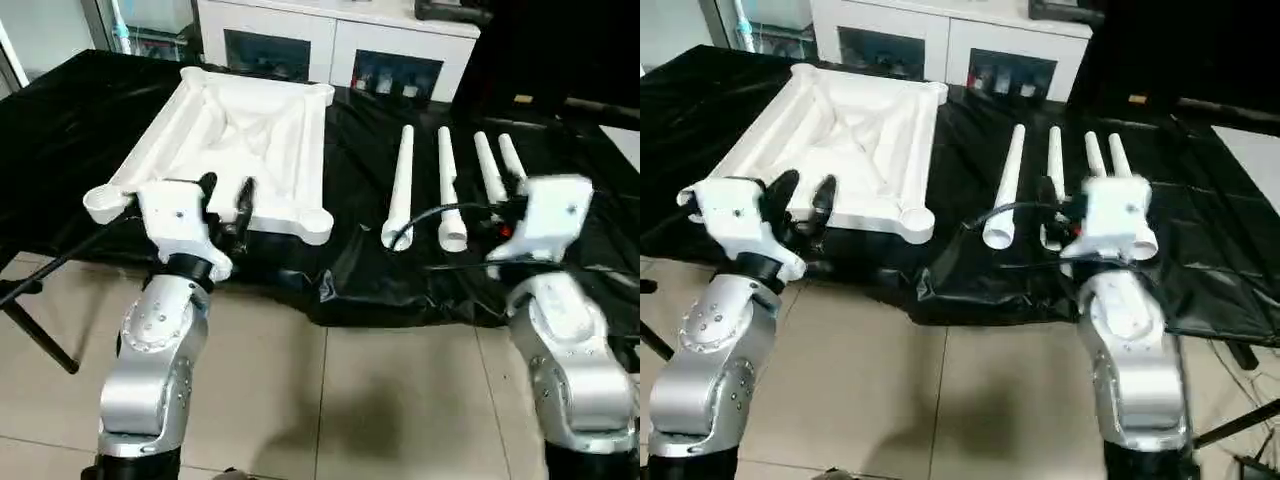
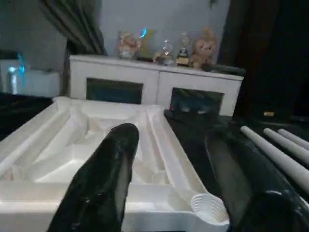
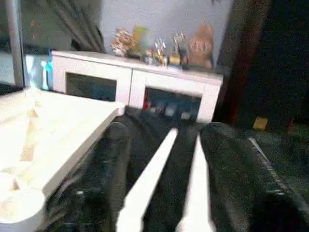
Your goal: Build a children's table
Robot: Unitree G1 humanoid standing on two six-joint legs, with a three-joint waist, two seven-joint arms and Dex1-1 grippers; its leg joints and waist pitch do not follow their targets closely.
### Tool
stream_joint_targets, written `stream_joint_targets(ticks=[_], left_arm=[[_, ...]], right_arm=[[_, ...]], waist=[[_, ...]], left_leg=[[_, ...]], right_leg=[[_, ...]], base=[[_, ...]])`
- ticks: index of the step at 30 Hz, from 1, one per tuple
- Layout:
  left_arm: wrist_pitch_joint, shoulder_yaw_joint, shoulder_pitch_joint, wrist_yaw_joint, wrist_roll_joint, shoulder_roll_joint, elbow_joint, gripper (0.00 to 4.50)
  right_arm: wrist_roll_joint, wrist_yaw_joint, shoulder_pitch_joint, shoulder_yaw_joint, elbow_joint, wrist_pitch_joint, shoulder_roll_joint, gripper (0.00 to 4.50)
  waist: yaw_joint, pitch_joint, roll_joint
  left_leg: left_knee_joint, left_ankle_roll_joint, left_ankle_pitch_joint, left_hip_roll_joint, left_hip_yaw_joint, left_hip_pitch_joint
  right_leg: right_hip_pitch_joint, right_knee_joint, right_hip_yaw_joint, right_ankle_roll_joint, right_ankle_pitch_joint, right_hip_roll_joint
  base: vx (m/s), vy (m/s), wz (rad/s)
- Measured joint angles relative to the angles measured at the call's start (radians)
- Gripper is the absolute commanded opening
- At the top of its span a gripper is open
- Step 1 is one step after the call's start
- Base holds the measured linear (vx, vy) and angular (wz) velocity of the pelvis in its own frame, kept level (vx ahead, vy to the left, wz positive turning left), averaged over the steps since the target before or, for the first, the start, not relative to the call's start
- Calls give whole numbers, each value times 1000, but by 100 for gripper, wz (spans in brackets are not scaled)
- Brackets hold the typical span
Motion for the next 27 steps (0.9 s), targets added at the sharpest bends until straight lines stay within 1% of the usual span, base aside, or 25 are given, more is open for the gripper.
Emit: stream_joint_targets(ticks=[1, 2, 3, 4, 5, 7, 9, 10, 13, 14, 18, 21, 25, 27], left_arm=[[-2, -11, 5, 1, 11, 2, -1, 300], [-2, -18, 11, 4, 25, 6, -6, 320], [-2, -23, 19, 7, 37, 9, -13, 320], [-7, -28, 28, 20, 61, 12, -17, 326], [-10, -28, 29, 27, 73, 14, -16, 326], [-9, -32, 28, 30, 83, 24, -17, 326], [-5, -39, 27, 20, 83, 36, -16, 326], [-5, -47, 26, 11, 84, 47, -16, 356], [-5, -55, 18, 3, 86, 53, -14, 375], [-5, -55, 16, 1, 80, 47, -14, 401], [-5, -57, -7, -2, 77, 33, -3, 411], [-5, -58, -14, -2, 79, 42, 8, 445], [-5, -56, -14, 0, 79, 47, 16, 450], [-5, -56, -14, 0, 79, 47, 17, 450]], right_arm=[[-19, -7, -7, 3, -12, 3, -3, 316], [-52, -33, -12, 8, -14, 9, -4, 330], [-77, -56, -12, 6, -14, 15, -5, 330], [-71, -60, -11, 4, -16, 35, -1, 331], [-51, -50, -7, 5, -19, 53, 3, 331], [0, -25, 22, 8, -42, 93, 27, 331], [30, -19, 45, 9, -44, 111, 47, 331], [36, -17, 52, 12, -44, 117, 54, 331], [40, -15, 57, 19, -44, 120, 60, 331], [40, -15, 57, 19, -44, 120, 67, 331], [32, -15, 78, 47, -35, 136, 76, 331], [34, -15, 80, 45, -35, 140, 81, 331], [35, -16, 83, 45, -36, 140, 86, 331], [33, -16, 89, 46, -37, 140, 86, 331]], waist=[[-2, -1, -2], [-3, -1, -4], [-4, -1, -5], [-7, -1, -6], [-9, 0, -7], [-12, 0, -8], [-13, 0, -8], [-14, 0, -7], [-15, 0, -7], [-15, 0, -6], [-14, 2, -3], [-17, 3, 1], [-17, 2, 8], [-17, 2, 9]], left_leg=[[0, 0, 0, 0, 0, 0], [0, -1, 0, 0, 0, 0], [0, -1, 1, 0, 0, 0], [0, -1, 1, 0, 0, 0], [0, -1, 1, 0, 0, 0], [-1, -1, 1, 0, 0, 0], [-1, -1, 1, 0, 0, -1], [-1, -1, 1, 0, 0, -2], [-1, -1, 1, 0, 0, -2], [-1, -1, 1, 0, 0, -2], [-1, -1, 1, 0, 0, -1], [-1, -2, 2, 0, 0, -1], [-1, -2, 2, 0, 0, -1], [-1, -2, 2, 0, 0, -1]], right_leg=[[0, 0, 0, 1, 0, 0], [0, 0, 0, 2, 0, 0], [0, 0, 0, 2, 0, 0], [0, 0, 0, 2, 1, 0], [0, 0, 0, 0, 2, 0], [-1, 0, 0, 0, 2, 0], [-1, 0, 0, 0, 1, 0], [-1, -1, 0, 0, 2, 0], [-1, -1, 0, 0, 2, 0], [-1, -1, 0, 0, 2, 0], [-1, -1, 0, 0, 2, 0], [-1, 0, 0, 0, 3, 0], [-1, 0, 0, 0, 3, 0], [-1, 0, 0, 0, 3, 0]], base=[[0, 0, 0], [0, 0, 0], [0, 0, 0], [0, 0, 0], [0, 0, 0], [0, 0, 0], [0, 0, 0], [0, 0, 0], [0, 0, 0], [0, 0, 0], [0, 0, 0], [0, 0, 0], [0, 0, 0], [0, 0, 0]])
